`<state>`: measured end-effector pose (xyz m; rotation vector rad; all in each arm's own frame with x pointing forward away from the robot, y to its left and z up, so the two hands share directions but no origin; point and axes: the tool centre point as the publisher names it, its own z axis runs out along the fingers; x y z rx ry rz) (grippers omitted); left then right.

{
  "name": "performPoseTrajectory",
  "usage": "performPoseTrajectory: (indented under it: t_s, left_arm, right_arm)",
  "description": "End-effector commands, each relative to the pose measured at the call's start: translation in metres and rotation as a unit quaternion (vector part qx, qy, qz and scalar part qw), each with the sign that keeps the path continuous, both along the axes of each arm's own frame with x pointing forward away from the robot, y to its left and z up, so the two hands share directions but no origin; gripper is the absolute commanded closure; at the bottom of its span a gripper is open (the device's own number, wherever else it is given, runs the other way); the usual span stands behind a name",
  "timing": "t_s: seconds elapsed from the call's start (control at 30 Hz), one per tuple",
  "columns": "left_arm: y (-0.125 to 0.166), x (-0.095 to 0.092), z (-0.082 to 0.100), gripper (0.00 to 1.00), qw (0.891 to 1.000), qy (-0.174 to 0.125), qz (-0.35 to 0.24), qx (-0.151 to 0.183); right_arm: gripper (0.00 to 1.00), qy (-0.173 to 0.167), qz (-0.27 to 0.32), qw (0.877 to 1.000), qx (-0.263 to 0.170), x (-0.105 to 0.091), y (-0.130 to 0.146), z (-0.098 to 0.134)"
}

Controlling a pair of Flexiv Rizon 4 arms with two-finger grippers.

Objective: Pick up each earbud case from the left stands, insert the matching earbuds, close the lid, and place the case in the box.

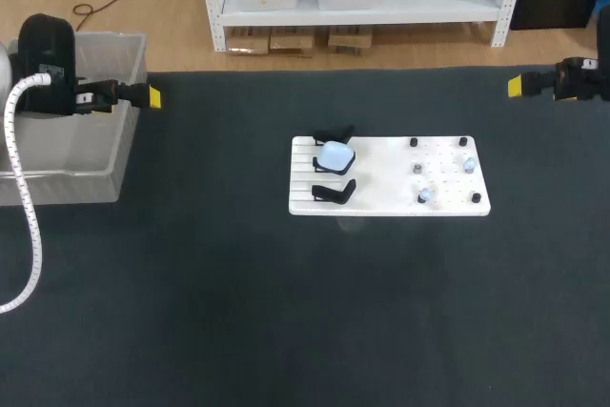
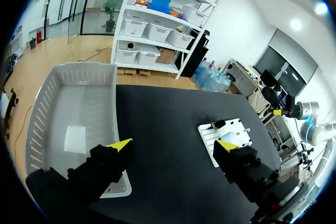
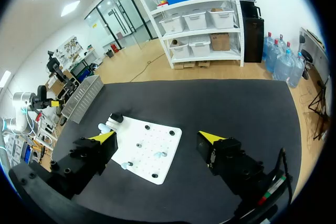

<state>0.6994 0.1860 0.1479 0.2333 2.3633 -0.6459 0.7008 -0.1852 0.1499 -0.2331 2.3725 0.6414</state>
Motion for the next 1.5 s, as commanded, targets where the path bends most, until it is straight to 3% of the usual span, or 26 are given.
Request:
performPoseTrajectory:
  t_s: [0.03, 0.43, 0.73, 0.9, 1.07, 1.5]
  left_arm:
    - [-0.001, 0.0, 0.001, 0.0, 1.0, 0.002, 0.001, 0.002]
    - [-0.001, 0.0, 0.001, 0.0, 1.0, 0.002, 0.001, 0.002]
    - [-0.021, -0.009, 0.015, 0.0, 0.993, -0.053, -0.109, -0.002]
    - [-0.033, -0.012, 0.02, 0.0, 0.978, -0.093, -0.186, 0.018]
    - [-0.044, -0.008, 0.023, 0.0, 0.953, -0.121, -0.278, 0.025]
    - [-0.081, 0.013, 0.012, 0.0, 0.903, -0.154, -0.4, 0.045]
  right_arm:
    - [0.0, 0.0, 0.001, 1.0, 0.0, 0.0, 0.0, 0.0]
    - [0.0, 0.0, 0.001, 1.0, 0.0, 0.0, 0.0, 0.0]
    - [0.0, 0.0, 0.001, 1.0, 0.0, 0.0, 0.0, 0.0]
    - [0.0, 0.0, 0.001, 1.0, 0.0, 0.0, 0.0, 0.0]
    - [0.0, 0.0, 0.001, 1.0, 0.0, 0.0, 0.0, 0.0]
    - [0.0, 0.0, 0.001, 1.0, 0.0, 0.0, 0.0, 0.0]
